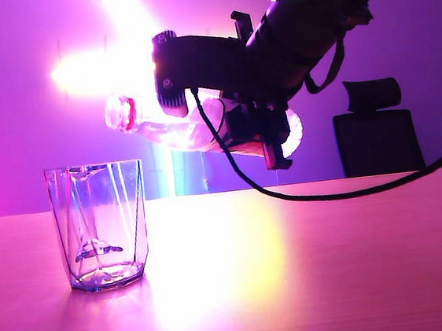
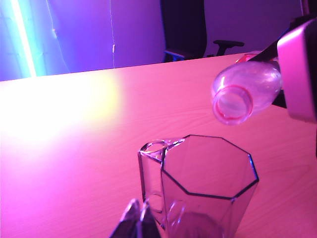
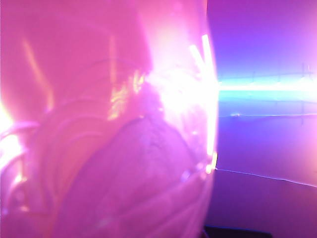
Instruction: Pick up the mineral water bottle on the table and pour water into the mug until it's half full.
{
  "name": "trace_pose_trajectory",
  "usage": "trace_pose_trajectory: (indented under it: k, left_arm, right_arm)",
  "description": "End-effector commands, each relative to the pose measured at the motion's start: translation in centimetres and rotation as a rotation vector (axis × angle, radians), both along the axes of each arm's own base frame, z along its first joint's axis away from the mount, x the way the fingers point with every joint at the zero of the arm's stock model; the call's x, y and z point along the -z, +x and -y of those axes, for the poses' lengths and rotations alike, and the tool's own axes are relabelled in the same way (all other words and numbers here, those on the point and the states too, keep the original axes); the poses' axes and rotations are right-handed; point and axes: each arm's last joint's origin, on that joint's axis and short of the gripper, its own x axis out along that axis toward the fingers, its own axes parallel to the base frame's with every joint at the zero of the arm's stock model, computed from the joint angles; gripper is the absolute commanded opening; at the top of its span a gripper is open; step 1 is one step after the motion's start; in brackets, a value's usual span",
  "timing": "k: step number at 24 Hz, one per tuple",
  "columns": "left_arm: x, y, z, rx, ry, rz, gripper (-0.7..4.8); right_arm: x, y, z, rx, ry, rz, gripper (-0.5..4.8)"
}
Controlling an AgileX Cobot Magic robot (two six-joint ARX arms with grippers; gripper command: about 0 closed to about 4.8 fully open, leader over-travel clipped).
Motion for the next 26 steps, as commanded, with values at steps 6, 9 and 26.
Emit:
trace_pose_trajectory:
  k: [6, 9, 26]
  left_arm:
    - [-0.19, -0.02, 0.00, 0.001, -0.007, 0.006, -0.02]
    - [-0.19, -0.02, 0.00, 0.001, -0.007, 0.007, -0.02]
    - [-0.19, -0.02, 0.00, 0.002, -0.007, 0.007, -0.02]
  right_arm:
    - [-1.14, -0.02, -0.44, -0.011, -0.082, 0.128, 1.88]
    - [-1.22, -0.01, -0.47, -0.024, -0.116, 0.152, 1.87]
    - [-1.55, -0.21, -0.81, -0.029, -0.125, 0.194, 1.87]
